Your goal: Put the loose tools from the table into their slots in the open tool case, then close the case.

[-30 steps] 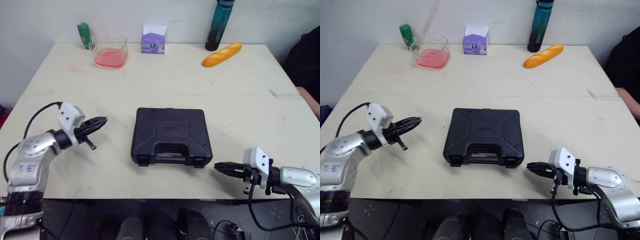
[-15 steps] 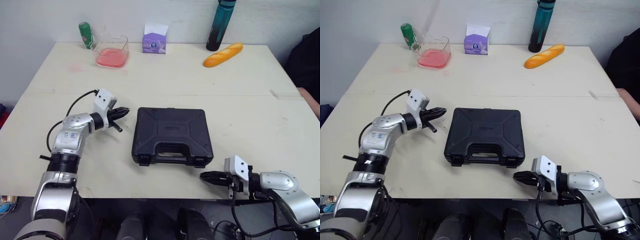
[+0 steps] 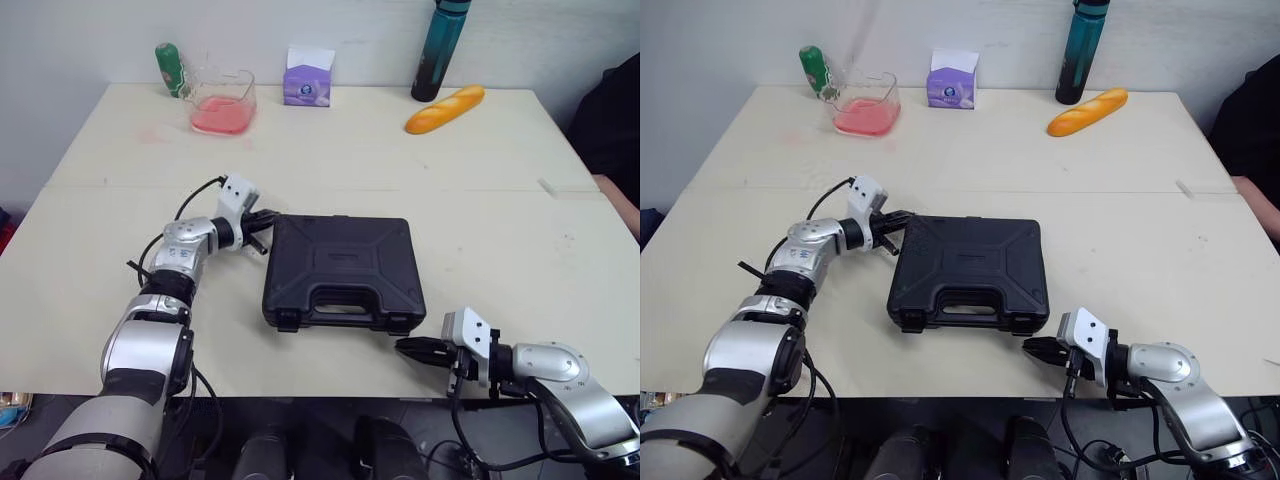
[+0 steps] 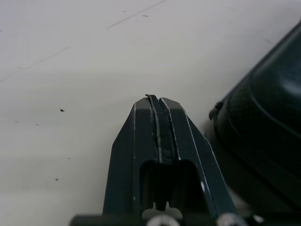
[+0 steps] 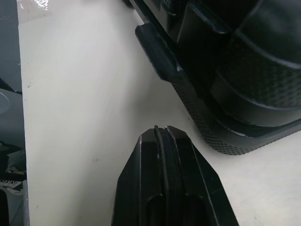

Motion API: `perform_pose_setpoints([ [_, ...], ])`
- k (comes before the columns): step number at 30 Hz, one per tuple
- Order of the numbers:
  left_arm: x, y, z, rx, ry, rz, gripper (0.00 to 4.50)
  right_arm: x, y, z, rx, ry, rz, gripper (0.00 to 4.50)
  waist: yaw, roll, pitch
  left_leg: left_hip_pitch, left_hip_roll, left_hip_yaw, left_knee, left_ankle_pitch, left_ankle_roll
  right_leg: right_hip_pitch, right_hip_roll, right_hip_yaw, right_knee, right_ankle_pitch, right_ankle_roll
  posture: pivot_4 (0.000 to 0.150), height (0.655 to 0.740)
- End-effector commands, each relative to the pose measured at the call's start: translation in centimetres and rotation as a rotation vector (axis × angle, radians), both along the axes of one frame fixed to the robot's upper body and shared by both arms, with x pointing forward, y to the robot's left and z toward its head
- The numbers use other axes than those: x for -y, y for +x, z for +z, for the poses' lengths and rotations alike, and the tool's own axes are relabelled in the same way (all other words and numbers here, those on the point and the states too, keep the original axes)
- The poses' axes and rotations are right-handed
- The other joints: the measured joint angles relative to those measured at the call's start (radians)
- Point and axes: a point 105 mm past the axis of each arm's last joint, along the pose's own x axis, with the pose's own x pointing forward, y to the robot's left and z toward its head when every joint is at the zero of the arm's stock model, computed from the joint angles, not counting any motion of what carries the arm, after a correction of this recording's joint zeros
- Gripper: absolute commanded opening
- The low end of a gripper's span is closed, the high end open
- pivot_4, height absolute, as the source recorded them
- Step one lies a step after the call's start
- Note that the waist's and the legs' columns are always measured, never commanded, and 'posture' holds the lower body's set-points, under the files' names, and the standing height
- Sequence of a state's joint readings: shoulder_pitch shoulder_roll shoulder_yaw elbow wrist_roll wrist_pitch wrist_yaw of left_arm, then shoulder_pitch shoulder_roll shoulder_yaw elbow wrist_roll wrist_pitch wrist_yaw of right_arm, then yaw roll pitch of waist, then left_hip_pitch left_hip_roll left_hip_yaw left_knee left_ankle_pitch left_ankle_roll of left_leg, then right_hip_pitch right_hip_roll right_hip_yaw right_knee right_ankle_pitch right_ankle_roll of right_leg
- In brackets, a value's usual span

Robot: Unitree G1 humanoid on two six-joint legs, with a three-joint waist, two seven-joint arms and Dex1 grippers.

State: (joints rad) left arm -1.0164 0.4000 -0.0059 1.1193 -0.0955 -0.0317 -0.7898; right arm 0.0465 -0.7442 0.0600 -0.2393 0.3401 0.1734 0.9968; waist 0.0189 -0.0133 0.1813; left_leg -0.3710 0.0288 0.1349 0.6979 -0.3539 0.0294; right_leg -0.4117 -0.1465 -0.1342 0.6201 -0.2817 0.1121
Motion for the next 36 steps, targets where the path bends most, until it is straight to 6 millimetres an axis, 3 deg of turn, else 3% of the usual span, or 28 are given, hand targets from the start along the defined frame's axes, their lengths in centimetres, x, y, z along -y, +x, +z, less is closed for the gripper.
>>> perform_pose_setpoints([
  [1,1.0,0.0,2.0,0.072,-0.018,-0.074,0.0,1.2,0.6,-0.3,0.013,-0.033,-0.062,0.08,0.0,0.0,0.0,0.0,0.0,0.0,0.0,0.0,0.0,0.0,0.0,0.0,0.0,0.0,0.0,0.15,0.74],
  [18,0.2,-4.0,-0.4,0.065,0.05,-0.33,0.0,3.5,3.4,0.3,0.077,-0.103,-0.114,0.08,0.0,-0.001,0.0,0.0,0.002,-0.001,0.002,0.0,0.002,0.002,-0.001,0.001,0.0,0.001,0.002,0.15,0.74],
  [22,0.3,-5.9,-1.0,0.083,0.044,-0.383,0.0,3.9,4.2,0.5,0.102,-0.104,-0.148,0.08,-0.002,-0.001,-0.001,0.0,0.002,-0.001,0.002,-0.001,0.002,0.002,-0.002,0.001,0.0,0.001,0.002,0.15,0.74],
  [30,0.1,-8.9,-1.7,0.072,0.048,-0.379,0.0,4.1,4.1,0.3,0.111,-0.093,-0.183,0.08,-0.003,-0.001,-0.001,0.001,0.002,-0.002,0.002,-0.001,0.003,0.002,-0.003,0.001,0.0,0.001,0.002,0.15,0.74],
  [36,-0.2,-9.7,-1.2,0.078,0.037,-0.35,0.0,4.1,3.7,0.2,0.11,-0.092,-0.195,0.08,0.004,-0.001,-0.001,0.001,0.002,-0.002,0.002,-0.001,0.003,0.003,-0.003,0.001,0.0,0.001,0.002,0.15,0.74],
])
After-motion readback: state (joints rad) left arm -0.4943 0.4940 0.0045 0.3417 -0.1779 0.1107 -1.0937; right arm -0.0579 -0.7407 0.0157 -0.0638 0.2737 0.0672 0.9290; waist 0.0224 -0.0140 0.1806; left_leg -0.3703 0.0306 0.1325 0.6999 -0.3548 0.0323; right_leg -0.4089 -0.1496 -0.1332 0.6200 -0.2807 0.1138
